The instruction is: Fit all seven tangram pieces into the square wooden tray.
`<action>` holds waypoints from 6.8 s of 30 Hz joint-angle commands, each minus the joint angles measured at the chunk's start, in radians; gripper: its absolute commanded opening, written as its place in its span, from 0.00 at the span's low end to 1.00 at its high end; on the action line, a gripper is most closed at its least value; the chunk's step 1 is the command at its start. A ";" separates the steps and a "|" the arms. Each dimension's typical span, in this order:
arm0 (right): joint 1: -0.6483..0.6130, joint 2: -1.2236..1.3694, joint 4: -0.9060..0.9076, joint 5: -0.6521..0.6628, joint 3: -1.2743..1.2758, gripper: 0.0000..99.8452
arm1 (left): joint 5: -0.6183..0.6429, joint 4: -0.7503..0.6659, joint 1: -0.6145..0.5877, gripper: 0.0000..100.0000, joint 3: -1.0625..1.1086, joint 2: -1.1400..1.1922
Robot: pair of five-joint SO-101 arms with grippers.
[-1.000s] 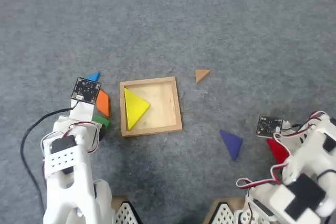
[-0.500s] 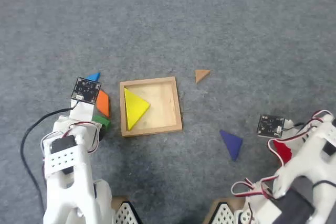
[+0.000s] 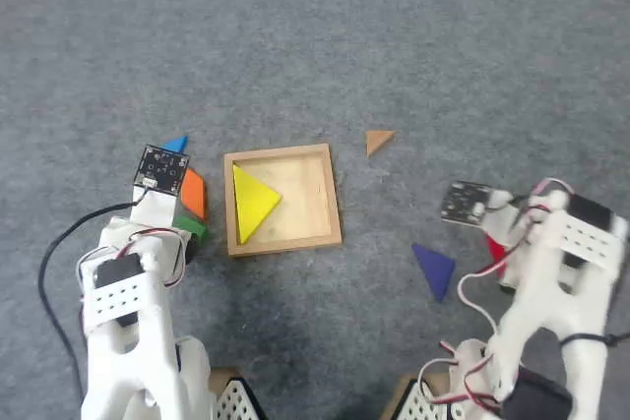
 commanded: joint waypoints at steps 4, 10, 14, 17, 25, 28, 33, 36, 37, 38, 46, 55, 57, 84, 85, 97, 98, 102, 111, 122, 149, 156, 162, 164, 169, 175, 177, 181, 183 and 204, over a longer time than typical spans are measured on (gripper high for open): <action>-0.252 -0.042 0.004 -0.143 -0.048 0.12 | -0.012 -0.003 0.000 0.25 -0.004 -0.029; -0.437 -0.035 0.008 -0.247 -0.135 0.12 | -0.012 -0.003 0.000 0.25 -0.004 -0.029; -0.553 -0.035 0.010 -0.307 -0.192 0.12 | -0.012 -0.003 0.000 0.25 -0.004 -0.029; -0.634 -0.033 0.008 -0.345 -0.221 0.12 | -0.012 -0.003 0.000 0.25 -0.004 -0.029; -0.680 -0.033 0.002 -0.358 -0.239 0.13 | -0.012 -0.003 0.000 0.25 -0.004 -0.029; -0.642 -0.035 0.010 -0.404 -0.238 0.17 | -0.012 -0.003 0.000 0.25 -0.004 -0.029; -0.588 -0.044 0.064 -0.374 -0.184 0.25 | -0.012 -0.003 0.000 0.25 -0.004 -0.029; -0.576 -0.056 0.059 -0.265 -0.098 0.26 | -0.012 -0.003 0.000 0.25 -0.004 -0.029; -0.572 -0.065 0.030 -0.255 -0.066 0.26 | -0.012 -0.003 0.000 0.25 -0.004 -0.029; -0.572 -0.068 -0.008 -0.252 -0.035 0.26 | -0.012 -0.003 0.000 0.25 -0.004 -0.029; -0.595 0.036 -0.234 -0.166 0.052 0.26 | -0.012 -0.003 0.000 0.25 -0.004 -0.029; -0.702 0.185 -0.289 -0.166 -0.018 0.30 | -0.012 -0.005 0.000 0.25 -0.004 -0.029; -0.716 0.205 -0.289 -0.141 -0.034 0.34 | -0.014 -0.005 0.000 0.25 -0.004 -0.029; -0.650 0.486 -0.229 0.100 -0.224 0.33 | -0.032 -0.005 0.000 0.25 -0.004 -0.029; -0.653 0.487 -0.223 0.100 -0.232 0.31 | -0.032 -0.005 0.000 0.25 -0.004 -0.029; -0.651 0.518 -0.242 0.101 -0.242 0.24 | -0.032 -0.003 0.000 0.25 -0.004 -0.029; -0.651 0.518 -0.240 0.101 -0.242 0.23 | -0.032 -0.003 0.000 0.25 -0.004 -0.029; -0.651 0.516 -0.239 0.097 -0.242 0.15 | -0.032 -0.003 0.000 0.25 -0.004 -0.029; -0.651 0.513 -0.193 0.094 -0.256 0.15 | -0.032 -0.003 0.000 0.25 -0.004 -0.029; -0.651 0.515 -0.074 0.038 -0.341 0.15 | -0.032 -0.003 0.000 0.25 -0.004 -0.029; -0.292 -0.200 -0.076 -0.612 -0.005 0.16 | -0.032 -0.003 0.000 0.25 -0.004 -0.029; -0.194 -0.372 -0.076 -0.652 0.172 0.16 | -0.032 -0.003 0.000 0.25 -0.004 -0.029; -0.443 -0.367 -0.087 -0.830 0.184 0.20 | -0.031 -0.003 0.000 0.25 -0.004 -0.029; -0.579 -0.340 -0.105 -0.911 0.184 0.24 | -0.031 -0.003 0.000 0.25 -0.004 -0.029; -0.858 -0.260 -0.206 -1.091 0.169 0.28 | -0.029 -0.005 0.000 0.25 -0.004 -0.029; -0.954 -0.082 -0.254 -1.137 0.048 0.34 | -0.029 -0.005 0.000 0.25 -0.004 -0.029; -0.966 0.012 -0.249 -1.140 -0.012 0.34 | -0.029 -0.005 0.000 0.25 -0.004 -0.029; -0.967 0.179 -0.257 -1.186 -0.109 0.35 | -0.029 -0.005 0.000 0.25 -0.004 -0.029; -0.967 0.231 -0.255 -1.197 -0.143 0.35 | -0.029 -0.005 0.000 0.25 -0.004 -0.029; -1.026 0.384 -0.361 -1.226 -0.143 0.40 | -0.029 -0.003 0.000 0.25 -0.004 -0.029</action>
